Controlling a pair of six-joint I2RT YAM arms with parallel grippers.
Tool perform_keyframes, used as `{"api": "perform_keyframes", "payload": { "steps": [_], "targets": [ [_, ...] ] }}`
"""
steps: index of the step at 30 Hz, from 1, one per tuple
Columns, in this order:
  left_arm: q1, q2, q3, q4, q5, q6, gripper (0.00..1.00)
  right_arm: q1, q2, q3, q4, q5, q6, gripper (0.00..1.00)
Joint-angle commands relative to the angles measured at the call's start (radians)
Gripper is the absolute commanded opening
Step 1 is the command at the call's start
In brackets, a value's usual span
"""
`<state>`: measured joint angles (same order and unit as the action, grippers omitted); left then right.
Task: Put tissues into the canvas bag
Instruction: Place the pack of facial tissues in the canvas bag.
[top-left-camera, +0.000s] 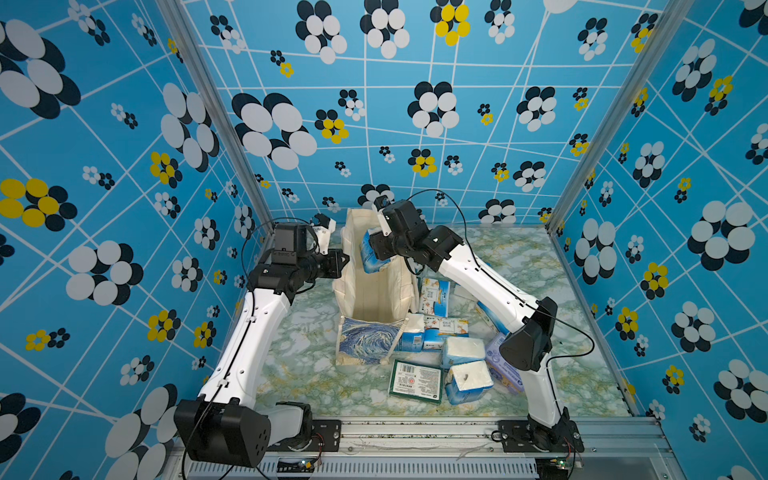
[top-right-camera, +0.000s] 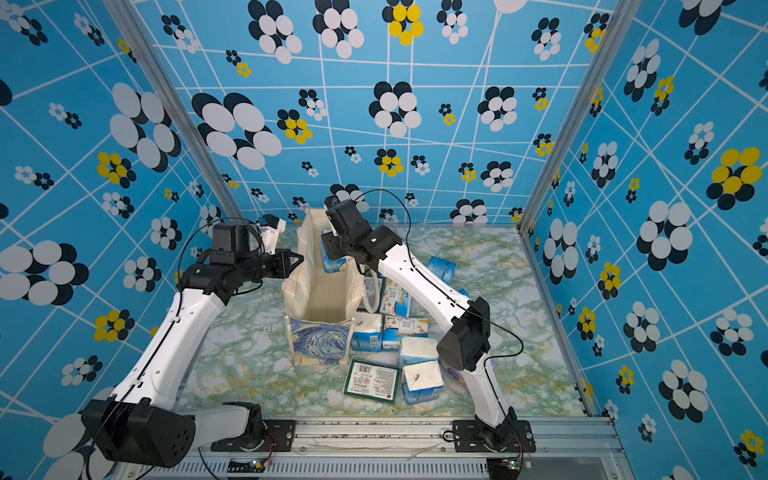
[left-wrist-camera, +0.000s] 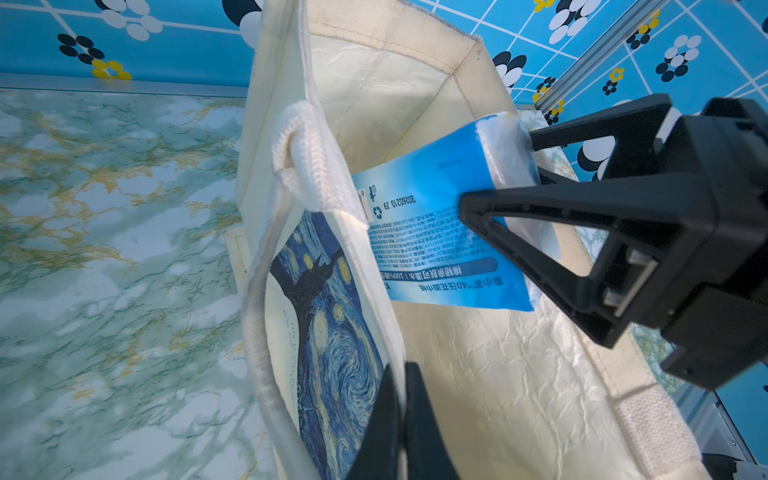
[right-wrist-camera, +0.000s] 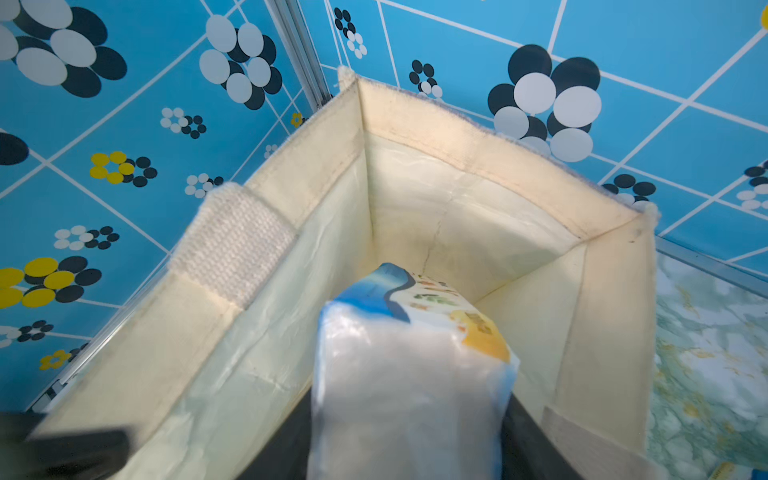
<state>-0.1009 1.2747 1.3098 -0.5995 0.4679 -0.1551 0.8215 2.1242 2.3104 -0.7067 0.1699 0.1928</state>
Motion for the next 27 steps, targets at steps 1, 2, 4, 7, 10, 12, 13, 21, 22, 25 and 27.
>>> {"api": "perform_keyframes", "payload": {
  "steps": [1, 2, 4, 7, 10, 12, 13, 21, 22, 25, 27],
  "targets": [
    [-0.010, -0.032, -0.011, -0.003, -0.037, 0.024, 0.00, -0.004, -0.040, 0.040, -0.022, -0.021, -0.021, 0.67],
    [-0.010, -0.032, -0.012, -0.003, -0.043, 0.023, 0.00, -0.004, -0.064, 0.023, -0.007, -0.036, -0.030, 0.69],
    [-0.010, -0.034, -0.014, -0.005, -0.046, 0.022, 0.00, -0.004, -0.120, -0.031, 0.033, -0.053, -0.041, 0.71],
    [-0.010, -0.035, -0.017, 0.000, -0.048, 0.020, 0.00, -0.004, -0.225, -0.127, 0.088, -0.065, -0.065, 0.72],
    [-0.008, -0.028, -0.018, 0.005, -0.051, 0.016, 0.00, -0.006, -0.343, -0.253, 0.132, -0.059, -0.095, 0.73],
    [-0.010, -0.024, -0.016, 0.001, -0.047, 0.014, 0.00, -0.008, -0.446, -0.384, 0.192, -0.056, -0.133, 0.77],
    [-0.010, -0.025, -0.018, 0.001, -0.045, 0.013, 0.00, -0.010, -0.493, -0.450, 0.220, -0.055, -0.160, 0.79],
    [-0.009, -0.049, -0.041, 0.010, -0.065, 0.005, 0.00, -0.071, -0.868, -0.913, 0.243, 0.043, -0.231, 0.85],
    [-0.008, -0.053, -0.043, 0.008, -0.071, 0.002, 0.00, -0.079, -0.892, -0.939, 0.235, 0.044, -0.230, 0.85],
    [-0.008, -0.066, -0.057, 0.014, -0.091, -0.009, 0.00, -0.094, -0.965, -1.042, 0.201, 0.004, -0.243, 0.85],
    [-0.008, -0.070, -0.064, 0.018, -0.102, -0.016, 0.00, -0.095, -0.988, -1.100, 0.177, -0.058, -0.252, 0.86]
  ]
}}
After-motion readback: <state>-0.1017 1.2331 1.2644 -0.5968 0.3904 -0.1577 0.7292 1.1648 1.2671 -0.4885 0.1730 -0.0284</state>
